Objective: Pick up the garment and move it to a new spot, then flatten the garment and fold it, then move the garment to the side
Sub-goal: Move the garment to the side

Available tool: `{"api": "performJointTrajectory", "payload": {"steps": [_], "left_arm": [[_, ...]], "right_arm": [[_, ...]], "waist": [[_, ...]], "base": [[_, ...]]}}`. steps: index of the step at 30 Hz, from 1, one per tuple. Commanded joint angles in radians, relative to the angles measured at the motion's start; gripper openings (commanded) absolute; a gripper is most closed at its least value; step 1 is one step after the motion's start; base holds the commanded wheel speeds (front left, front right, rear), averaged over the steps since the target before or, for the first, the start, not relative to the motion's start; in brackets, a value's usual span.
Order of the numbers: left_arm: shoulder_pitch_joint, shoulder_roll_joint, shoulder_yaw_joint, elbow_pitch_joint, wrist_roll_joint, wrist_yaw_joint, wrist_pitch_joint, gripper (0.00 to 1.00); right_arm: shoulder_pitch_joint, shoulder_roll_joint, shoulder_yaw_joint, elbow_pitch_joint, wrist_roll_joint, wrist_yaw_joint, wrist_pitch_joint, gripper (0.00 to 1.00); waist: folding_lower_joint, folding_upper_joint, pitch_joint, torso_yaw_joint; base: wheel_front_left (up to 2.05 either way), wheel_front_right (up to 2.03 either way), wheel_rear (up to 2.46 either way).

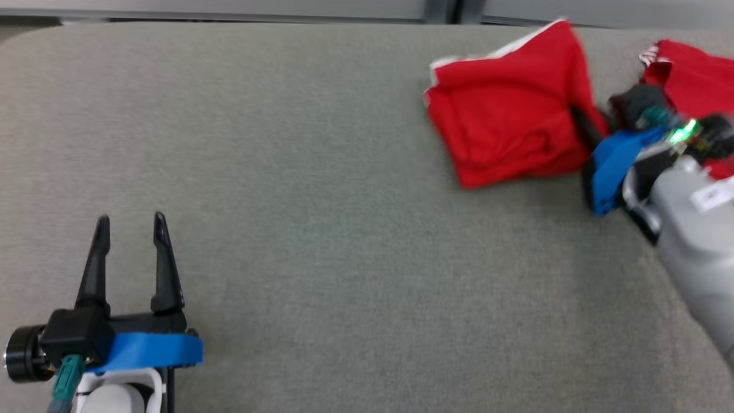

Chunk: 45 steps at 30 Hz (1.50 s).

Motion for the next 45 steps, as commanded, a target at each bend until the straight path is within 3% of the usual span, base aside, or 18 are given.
{"api": "performJointTrajectory", "payload": {"steps": [1,15,22,29,30,31,33,34,35,45], "left_arm": [[-0.020,0.007,0.000,-0.008,0.009,0.003,-0.002,1.00],[-0.099,0.093,0.019,-0.190,0.038,0.002,0.035,1.00],[-0.120,0.128,0.024,-0.287,0.049,0.003,0.074,1.00],[-0.130,0.148,0.032,-0.321,0.043,0.004,0.092,1.00],[-0.131,0.149,0.029,-0.321,0.043,0.002,0.093,1.00],[-0.135,0.149,0.026,-0.319,0.042,0.001,0.092,1.00],[-0.144,0.146,0.017,-0.313,0.040,-0.001,0.086,1.00],[-0.147,0.142,0.014,-0.309,0.038,0.000,0.081,1.00],[-0.147,0.140,0.014,-0.303,0.036,0.002,0.076,1.00],[-0.097,0.109,0.017,-0.217,0.009,0.023,0.027,1.00]], "right_arm": [[-0.032,-0.036,0.011,-0.010,0.013,-0.001,0.003,0.00],[-0.174,-0.387,0.084,-0.173,0.192,-0.001,0.085,0.00],[-0.165,-0.458,0.083,-0.218,0.238,-0.001,0.133,0.00],[-0.211,-0.416,0.061,-0.181,0.229,-0.001,0.147,0.00],[-0.225,-0.409,0.055,-0.164,0.215,-0.001,0.139,0.03],[-0.239,-0.398,0.052,-0.146,0.196,-0.001,0.133,0.35],[-0.258,-0.371,0.047,-0.102,0.169,-0.001,0.133,0.51],[-0.271,-0.360,0.037,-0.080,0.160,-0.001,0.128,0.66],[-0.283,-0.353,0.026,-0.058,0.149,-0.001,0.123,1.00],[-0.275,-0.300,-0.044,0.046,0.067,-0.001,-0.055,1.00]], "waist": [[-0.0002,-0.0002,0.019,-0.012],[-0.0002,-0.0002,0.245,-0.203],[-0.0002,-0.0002,0.301,-0.255],[-0.0002,-0.0002,0.328,-0.275],[-0.0002,-0.0002,0.331,-0.274],[-0.0002,-0.0002,0.334,-0.271],[-0.0002,-0.0002,0.334,-0.262],[-0.0002,-0.0002,0.333,-0.256],[-0.0002,-0.0002,0.330,-0.251],[-0.0002,-0.0002,0.209,-0.207]], "base": [[0.00,0.00,0.00],[0.00,0.00,0.00],[0.00,0.00,0.00],[0.00,0.00,0.00],[0.00,0.00,0.00],[0.00,0.00,0.00],[0.00,0.00,0.00],[0.00,0.00,0.00],[0.00,0.00,0.00],[0.00,0.00,0.00]]}}
